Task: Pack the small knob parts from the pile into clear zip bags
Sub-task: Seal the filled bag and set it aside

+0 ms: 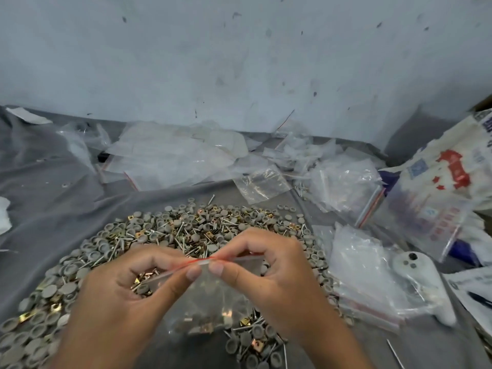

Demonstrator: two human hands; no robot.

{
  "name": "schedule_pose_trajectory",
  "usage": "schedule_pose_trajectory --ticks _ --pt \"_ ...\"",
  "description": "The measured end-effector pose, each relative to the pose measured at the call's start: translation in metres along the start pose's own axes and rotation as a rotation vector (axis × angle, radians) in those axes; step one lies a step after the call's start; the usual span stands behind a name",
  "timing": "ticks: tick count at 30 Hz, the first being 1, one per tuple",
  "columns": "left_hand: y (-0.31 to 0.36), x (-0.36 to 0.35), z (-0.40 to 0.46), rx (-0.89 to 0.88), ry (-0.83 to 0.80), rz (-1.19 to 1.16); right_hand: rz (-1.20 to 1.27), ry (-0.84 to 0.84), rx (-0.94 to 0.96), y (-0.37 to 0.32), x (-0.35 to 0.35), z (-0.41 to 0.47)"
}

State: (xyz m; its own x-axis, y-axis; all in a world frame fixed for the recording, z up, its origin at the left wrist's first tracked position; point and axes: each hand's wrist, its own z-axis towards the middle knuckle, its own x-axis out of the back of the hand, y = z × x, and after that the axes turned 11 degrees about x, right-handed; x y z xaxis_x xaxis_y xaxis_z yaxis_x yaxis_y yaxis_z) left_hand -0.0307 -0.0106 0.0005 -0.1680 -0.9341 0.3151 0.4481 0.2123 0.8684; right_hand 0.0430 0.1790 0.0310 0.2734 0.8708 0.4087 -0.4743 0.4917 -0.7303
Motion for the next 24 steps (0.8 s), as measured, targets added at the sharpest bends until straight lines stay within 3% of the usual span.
schedule_pose_trajectory --ticks 6,14,16,19,22,24 --pt "-0.021 0.007 0.004 0.153 0.018 -0.160 0.038 0.094 -0.078 0.001 0.022 0.023" --pt "-0.021 0.008 0.005 0.220 0.002 -0.037 -0.159 0.753 -0.260 0.060 0.161 0.144" --pt "-0.015 0.005 0.003 0.223 -0.005 -0.049 -0.225 0.824 -0.394 0.078 0.199 0.150" --pt "-0.009 0.002 0.002 0.232 -0.027 -0.100 -0.757 0.454 -0.692 0.099 0.230 0.118" --pt "-0.002 0.000 0.000 0.240 -0.027 -0.124 -0.746 0.234 -0.735 0.103 0.221 0.045" --pt "0.004 -0.001 -0.001 0.231 -0.043 -0.103 -0.695 -0.009 -0.761 0.093 0.203 -0.008"
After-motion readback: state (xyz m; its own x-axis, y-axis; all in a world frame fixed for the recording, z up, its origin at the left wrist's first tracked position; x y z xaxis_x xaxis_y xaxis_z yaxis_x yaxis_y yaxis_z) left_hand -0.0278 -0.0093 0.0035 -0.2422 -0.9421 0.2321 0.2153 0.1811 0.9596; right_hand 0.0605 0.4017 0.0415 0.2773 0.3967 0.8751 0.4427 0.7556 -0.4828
